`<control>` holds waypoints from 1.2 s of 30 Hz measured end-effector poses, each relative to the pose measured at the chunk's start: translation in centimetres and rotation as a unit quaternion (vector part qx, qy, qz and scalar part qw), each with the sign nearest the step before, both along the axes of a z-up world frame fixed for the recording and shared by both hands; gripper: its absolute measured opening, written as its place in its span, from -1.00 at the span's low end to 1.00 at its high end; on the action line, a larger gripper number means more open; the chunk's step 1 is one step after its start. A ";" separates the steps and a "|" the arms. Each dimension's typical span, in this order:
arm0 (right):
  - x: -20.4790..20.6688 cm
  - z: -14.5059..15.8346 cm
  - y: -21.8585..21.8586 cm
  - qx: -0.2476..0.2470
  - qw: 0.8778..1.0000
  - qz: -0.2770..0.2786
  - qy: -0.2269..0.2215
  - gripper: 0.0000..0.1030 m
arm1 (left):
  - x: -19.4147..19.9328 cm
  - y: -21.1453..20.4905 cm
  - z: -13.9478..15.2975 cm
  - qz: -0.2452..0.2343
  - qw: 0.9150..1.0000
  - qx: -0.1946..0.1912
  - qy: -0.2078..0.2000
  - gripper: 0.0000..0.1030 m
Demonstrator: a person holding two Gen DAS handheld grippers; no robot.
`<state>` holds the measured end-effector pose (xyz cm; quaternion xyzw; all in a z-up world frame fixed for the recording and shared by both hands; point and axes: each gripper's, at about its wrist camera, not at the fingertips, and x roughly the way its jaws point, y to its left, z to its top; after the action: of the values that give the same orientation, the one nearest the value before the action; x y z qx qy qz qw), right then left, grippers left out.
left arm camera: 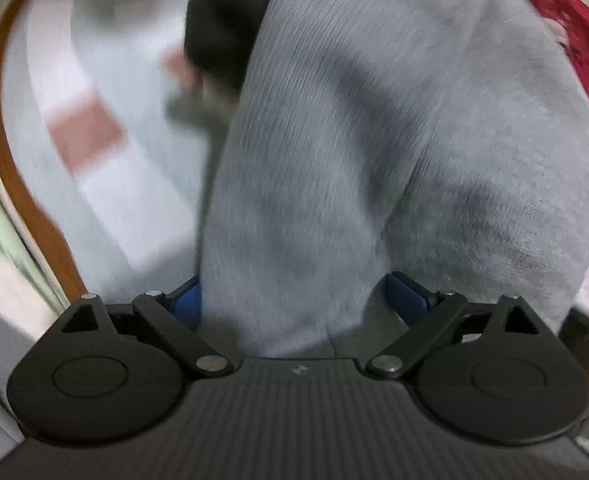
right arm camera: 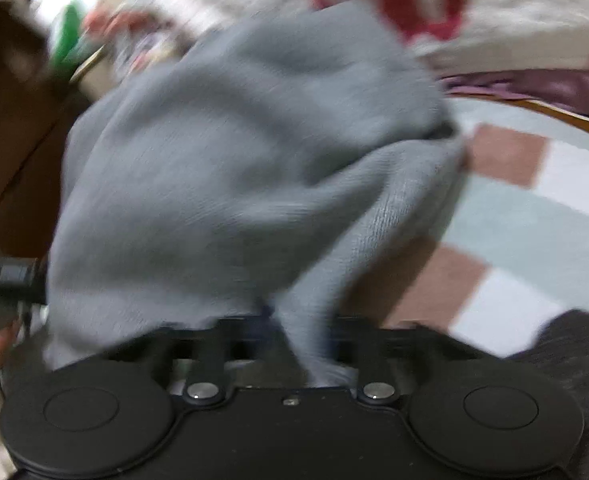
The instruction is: Fold clothes
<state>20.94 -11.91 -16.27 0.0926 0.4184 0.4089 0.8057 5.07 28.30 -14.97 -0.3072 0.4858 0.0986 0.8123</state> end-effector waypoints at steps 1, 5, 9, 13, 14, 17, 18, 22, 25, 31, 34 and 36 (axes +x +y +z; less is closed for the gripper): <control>-0.8 0.3 0.5 0.001 1.000 0.015 -0.004 -0.75 | -0.2 0.0 -0.3 -0.006 1.000 -0.022 0.001 0.54; -4.1 3.0 1.2 0.048 0.998 0.050 -0.002 -0.78 | -1.0 -1.7 0.6 -0.078 0.996 -0.034 -0.012 -0.43; -6.7 6.4 0.8 0.098 0.992 0.073 -0.003 -0.78 | -2.0 -4.2 2.7 -0.138 0.988 -0.045 -0.049 -0.49; -8.0 8.6 -0.2 0.127 0.988 0.083 -0.009 -0.78 | -2.3 -6.3 4.4 -0.171 0.979 -0.065 -0.088 -0.49; -8.0 8.8 -0.5 0.129 0.988 0.083 -0.009 -0.78 | -2.4 -7.0 4.6 -0.179 0.978 -0.061 -0.094 -0.50; -8.3 9.4 -1.3 0.124 0.990 0.068 -0.010 -0.78 | -2.3 -10.1 4.8 -0.202 0.974 0.047 -0.088 -0.50; -8.4 9.5 -1.6 0.123 0.990 0.063 -0.007 -0.78 | -2.3 -11.4 4.6 -0.205 0.970 0.101 -0.081 -0.48; -8.7 9.0 -1.9 0.101 0.994 0.048 -0.013 -0.78 | -2.2 -12.0 2.4 -0.166 0.976 0.138 -0.033 -0.45; -9.0 8.2 -2.4 0.088 0.995 0.036 -0.009 -0.78 | -2.8 -11.2 2.0 -0.152 0.979 0.127 -0.042 -0.52; -8.4 7.9 -2.6 0.097 0.995 0.005 -0.013 -0.78 | -3.4 -12.4 4.7 -0.169 0.977 0.103 -0.079 -0.59; -8.1 9.1 -3.3 0.161 0.987 0.007 -0.002 -0.78 | -4.1 -12.3 7.9 -0.166 0.977 0.042 -0.130 -0.60; -8.2 11.1 -3.8 0.170 0.985 0.006 -0.016 -0.79 | -4.2 -13.5 10.3 -0.192 0.970 0.043 -0.145 -0.60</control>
<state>12.76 -15.68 -5.19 0.2192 0.3306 0.4802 0.7824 0.83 14.81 -4.68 -0.1840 0.4078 -0.0844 0.8904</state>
